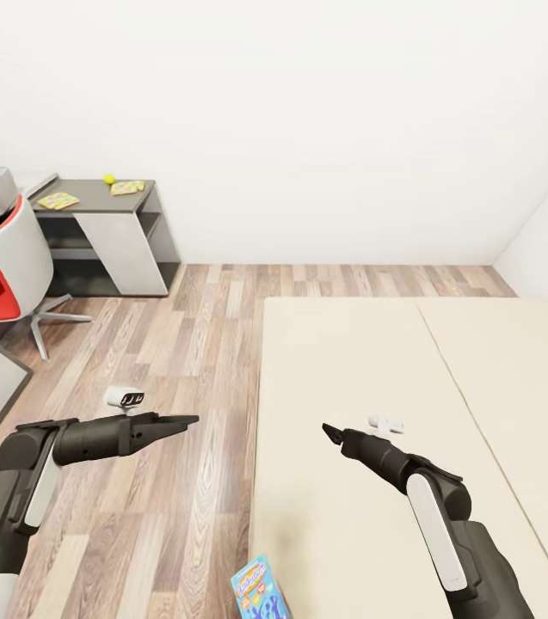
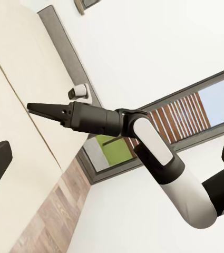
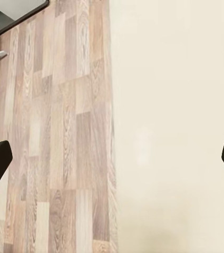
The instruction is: Put all the toys in the child's room - the three board games (two on the bed and one on the table), the two jigsaw puzzles on the table, and the tennis ball on the table - inside the toy box on the table in the child's room.
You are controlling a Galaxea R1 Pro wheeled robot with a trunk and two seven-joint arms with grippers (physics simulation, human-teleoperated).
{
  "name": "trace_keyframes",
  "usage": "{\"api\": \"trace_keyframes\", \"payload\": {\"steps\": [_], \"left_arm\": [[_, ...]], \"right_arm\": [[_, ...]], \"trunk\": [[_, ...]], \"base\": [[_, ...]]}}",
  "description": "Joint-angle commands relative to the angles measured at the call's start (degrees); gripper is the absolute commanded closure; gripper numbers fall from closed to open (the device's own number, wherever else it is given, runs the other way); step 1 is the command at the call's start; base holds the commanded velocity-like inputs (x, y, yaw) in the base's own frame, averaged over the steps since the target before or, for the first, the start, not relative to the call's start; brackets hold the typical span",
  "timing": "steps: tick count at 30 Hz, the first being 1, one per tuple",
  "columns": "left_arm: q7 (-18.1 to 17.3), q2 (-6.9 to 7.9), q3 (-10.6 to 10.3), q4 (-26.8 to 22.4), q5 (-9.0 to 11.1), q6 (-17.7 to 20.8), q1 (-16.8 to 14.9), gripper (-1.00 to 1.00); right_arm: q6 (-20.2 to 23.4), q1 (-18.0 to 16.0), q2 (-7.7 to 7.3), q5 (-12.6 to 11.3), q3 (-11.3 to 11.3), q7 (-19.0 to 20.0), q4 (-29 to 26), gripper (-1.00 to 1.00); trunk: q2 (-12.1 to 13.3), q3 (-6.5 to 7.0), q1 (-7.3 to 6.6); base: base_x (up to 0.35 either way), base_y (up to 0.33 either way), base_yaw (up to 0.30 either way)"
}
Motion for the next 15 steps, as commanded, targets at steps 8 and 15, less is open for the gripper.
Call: {"api": "trace_keyframes", "payload": {"steps": [8,15], "left_arm": [[-0.2,0.06,0.0,0.0,0.0,0.6,0.0,-1.00],[-0.2,0.13,0.1,0.0,0.0,0.6,0.0,-1.00]], "right_arm": [[0.3,0.0,0.03,0.1,-0.1,0.2,-0.1,-1.00],[0.3,0.0,0.03,0.2,-0.1,0.2,0.0,-1.00]], "trunk": [[-0.1,0.67,0.03],[-0.1,1.34,0.03]], "base": [[0.000,0.000,0.000],[0.000,0.000,0.000]]}}
